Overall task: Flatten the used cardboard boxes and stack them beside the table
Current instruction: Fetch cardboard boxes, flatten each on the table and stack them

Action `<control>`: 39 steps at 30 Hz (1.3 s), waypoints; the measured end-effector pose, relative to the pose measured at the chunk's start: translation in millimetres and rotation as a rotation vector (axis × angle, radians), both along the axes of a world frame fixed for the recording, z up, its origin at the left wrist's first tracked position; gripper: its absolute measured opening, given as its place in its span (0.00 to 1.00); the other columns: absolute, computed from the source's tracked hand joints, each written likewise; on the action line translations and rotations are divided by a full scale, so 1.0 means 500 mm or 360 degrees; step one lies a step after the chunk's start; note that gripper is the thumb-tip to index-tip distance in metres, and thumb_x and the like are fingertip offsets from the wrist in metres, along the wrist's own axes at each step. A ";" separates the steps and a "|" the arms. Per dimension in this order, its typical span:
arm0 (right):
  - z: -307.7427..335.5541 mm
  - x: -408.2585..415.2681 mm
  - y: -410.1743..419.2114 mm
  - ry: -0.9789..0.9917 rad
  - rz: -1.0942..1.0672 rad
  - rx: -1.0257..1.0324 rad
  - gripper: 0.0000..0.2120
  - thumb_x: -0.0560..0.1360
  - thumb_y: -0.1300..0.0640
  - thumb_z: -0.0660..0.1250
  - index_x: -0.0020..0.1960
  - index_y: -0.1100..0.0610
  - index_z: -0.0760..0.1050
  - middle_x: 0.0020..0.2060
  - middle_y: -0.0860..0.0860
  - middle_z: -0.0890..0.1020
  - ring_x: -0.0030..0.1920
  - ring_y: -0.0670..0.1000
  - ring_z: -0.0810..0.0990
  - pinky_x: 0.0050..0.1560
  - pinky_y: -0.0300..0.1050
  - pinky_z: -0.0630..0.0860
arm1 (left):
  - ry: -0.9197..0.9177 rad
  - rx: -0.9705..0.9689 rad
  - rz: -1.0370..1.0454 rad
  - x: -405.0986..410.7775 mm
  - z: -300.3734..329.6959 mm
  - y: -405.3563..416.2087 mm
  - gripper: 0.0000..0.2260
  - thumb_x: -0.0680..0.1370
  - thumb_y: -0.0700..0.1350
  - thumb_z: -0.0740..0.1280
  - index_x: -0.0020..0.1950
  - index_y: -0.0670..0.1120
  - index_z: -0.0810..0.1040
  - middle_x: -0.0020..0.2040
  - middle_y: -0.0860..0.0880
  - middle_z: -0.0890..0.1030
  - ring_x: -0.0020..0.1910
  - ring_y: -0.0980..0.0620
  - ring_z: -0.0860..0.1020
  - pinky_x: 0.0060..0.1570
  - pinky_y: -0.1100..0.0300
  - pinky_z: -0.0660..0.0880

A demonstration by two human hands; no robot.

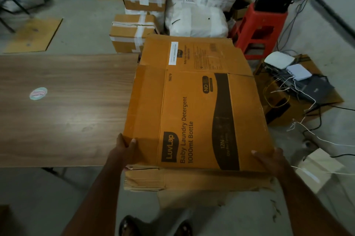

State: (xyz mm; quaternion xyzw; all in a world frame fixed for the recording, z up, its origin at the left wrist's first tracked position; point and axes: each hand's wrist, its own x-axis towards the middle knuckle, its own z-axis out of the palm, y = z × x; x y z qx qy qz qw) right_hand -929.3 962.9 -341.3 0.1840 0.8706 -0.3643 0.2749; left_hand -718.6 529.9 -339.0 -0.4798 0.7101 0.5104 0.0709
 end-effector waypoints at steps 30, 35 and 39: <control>-0.022 -0.005 0.024 0.0132 0.0125 0.0108 0.47 0.74 0.40 0.74 0.81 0.57 0.53 0.75 0.63 0.66 0.70 0.67 0.71 0.62 0.60 0.74 | -0.0219 -0.0316 0.0136 0.032 -0.024 0.097 0.19 0.84 0.51 0.63 0.71 0.43 0.63 0.59 0.35 0.75 0.54 0.32 0.78 0.54 0.33 0.79; -0.021 0.002 0.002 0.0166 0.0128 0.0380 0.46 0.76 0.38 0.71 0.81 0.57 0.52 0.76 0.62 0.63 0.74 0.68 0.65 0.70 0.70 0.66 | -0.0289 -0.0454 -0.0026 0.042 -0.016 0.086 0.21 0.84 0.51 0.64 0.69 0.39 0.66 0.62 0.33 0.77 0.54 0.32 0.79 0.52 0.41 0.78; 0.023 0.037 -0.056 0.0446 0.0297 0.0669 0.41 0.78 0.42 0.69 0.81 0.58 0.54 0.79 0.60 0.58 0.78 0.64 0.58 0.75 0.67 0.59 | -0.0260 -0.0873 -0.0148 0.048 0.015 0.087 0.19 0.80 0.50 0.69 0.63 0.38 0.71 0.56 0.35 0.79 0.49 0.37 0.78 0.46 0.45 0.77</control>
